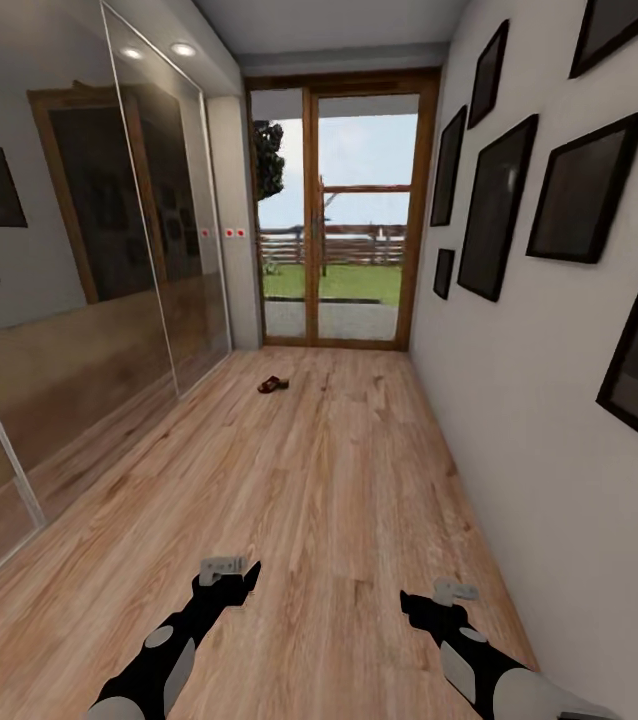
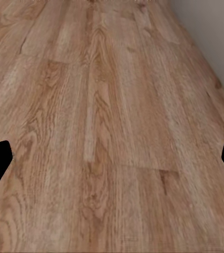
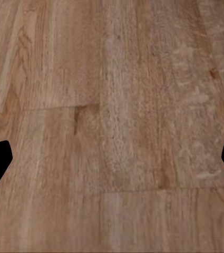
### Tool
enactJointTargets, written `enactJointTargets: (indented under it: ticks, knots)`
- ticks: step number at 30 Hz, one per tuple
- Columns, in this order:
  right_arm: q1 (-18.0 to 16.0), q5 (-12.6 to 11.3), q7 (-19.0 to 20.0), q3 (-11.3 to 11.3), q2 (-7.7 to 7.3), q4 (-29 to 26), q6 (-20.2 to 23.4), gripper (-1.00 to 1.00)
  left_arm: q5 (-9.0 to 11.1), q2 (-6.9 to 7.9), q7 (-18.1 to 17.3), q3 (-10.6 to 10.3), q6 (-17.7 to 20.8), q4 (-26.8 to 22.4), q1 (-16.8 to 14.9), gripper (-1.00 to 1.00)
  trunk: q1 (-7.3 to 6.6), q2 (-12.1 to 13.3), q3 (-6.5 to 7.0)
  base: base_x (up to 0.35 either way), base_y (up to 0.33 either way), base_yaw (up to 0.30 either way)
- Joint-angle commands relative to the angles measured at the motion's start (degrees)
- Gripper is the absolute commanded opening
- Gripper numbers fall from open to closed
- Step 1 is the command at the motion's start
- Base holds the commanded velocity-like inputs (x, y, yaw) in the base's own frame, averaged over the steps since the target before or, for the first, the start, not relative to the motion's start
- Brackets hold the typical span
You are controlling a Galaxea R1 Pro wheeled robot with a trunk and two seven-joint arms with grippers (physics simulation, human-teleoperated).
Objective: Pick up the two gym shoes and the two sandals from the corridor floor and place them onto the hallstand (shoe rack) in the corridor, making sure they are on the rack and not on the floor. Arrange them so the two gym shoes are next to each other and the two sandals are next to each other.
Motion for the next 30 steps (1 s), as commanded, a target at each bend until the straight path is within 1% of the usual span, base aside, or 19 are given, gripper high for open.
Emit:
enactJointTargets:
  ticks: [1, 11, 14, 30]
  knots:
    - [0.0, -0.5, 0.0, -0.1, 0.01, 0.0, -0.2, 1.0, -0.6, -0.06, -0.3, 0.5, -0.2, 0.1, -0.1, 1.0, 0.02, 0.0, -0.11, 0.347, 0.0, 0.186]
    - [0.0, -0.5, 0.0, -0.1, 0.01, 0.0, -0.3, 1.0, -0.6, -0.06, -0.3, 0.5, -0.2, 0.2, -0.1, 1.0, 0.02, 0.0, -0.65, 0.347, 0.0, 0.224]
    - [0.0, -0.5, 0.0, -0.1, 0.01, 0.0, -0.3, 1.0, -0.6, -0.06, -0.3, 0.5, -0.2, 0.2, -0.1, 1.0, 0.02, 0.0, -0.75, 0.347, 0.0, 0.134]
    - [0.0, -0.4, 0.0, -0.1, 0.01, 0.0, -0.3, 1.0, -0.6, -0.06, -0.3, 0.5, -0.2, 0.2, -0.1, 1.0, 0.02, 0.0, -0.79, 0.347, 0.0, 0.009]
